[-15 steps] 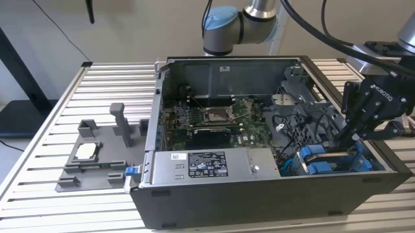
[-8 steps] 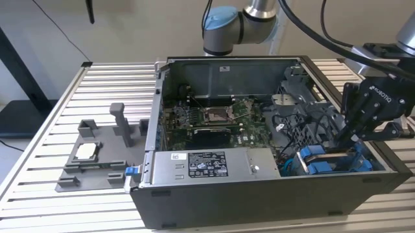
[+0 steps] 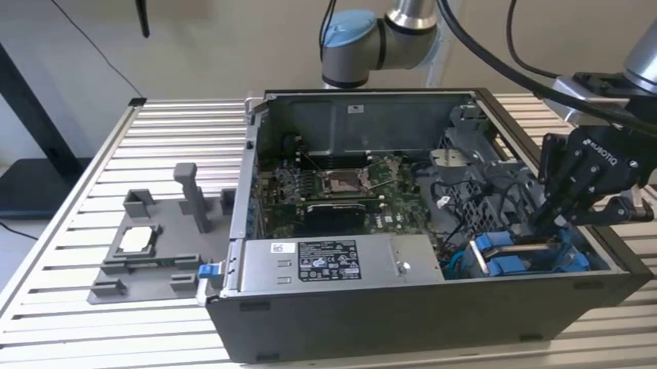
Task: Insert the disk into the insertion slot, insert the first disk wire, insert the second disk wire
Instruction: 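Insert the first disk wire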
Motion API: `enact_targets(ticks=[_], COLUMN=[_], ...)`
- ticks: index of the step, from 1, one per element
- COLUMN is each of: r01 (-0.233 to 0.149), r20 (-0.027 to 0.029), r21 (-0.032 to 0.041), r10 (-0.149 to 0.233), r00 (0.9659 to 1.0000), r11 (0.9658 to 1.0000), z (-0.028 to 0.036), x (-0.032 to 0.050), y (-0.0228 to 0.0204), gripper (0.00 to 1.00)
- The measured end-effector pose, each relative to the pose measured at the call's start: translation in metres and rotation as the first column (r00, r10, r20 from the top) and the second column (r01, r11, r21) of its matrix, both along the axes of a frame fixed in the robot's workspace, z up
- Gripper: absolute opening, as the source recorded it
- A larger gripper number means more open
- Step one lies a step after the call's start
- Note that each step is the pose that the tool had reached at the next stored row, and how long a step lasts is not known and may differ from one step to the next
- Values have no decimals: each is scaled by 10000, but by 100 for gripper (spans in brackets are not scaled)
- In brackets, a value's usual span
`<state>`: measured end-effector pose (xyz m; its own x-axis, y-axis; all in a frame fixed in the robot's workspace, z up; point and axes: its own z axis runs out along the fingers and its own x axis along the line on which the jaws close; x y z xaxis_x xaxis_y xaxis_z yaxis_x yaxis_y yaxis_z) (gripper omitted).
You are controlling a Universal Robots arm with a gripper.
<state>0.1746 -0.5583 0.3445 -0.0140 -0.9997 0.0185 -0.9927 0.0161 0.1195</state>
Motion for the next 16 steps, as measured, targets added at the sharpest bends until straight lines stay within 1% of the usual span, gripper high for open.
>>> enact_targets(ticks=[3,9,16], r01=[0,0,1], r20=[11,58,94], r21=[-2,-2,-4], r10=[0,0,-1], r00=[10000,10000,10000], r11=[10000,10000,10000], z=[-11,-36,-55], x=[0,0,0], y=[0,0,0], gripper=[19,19,19])
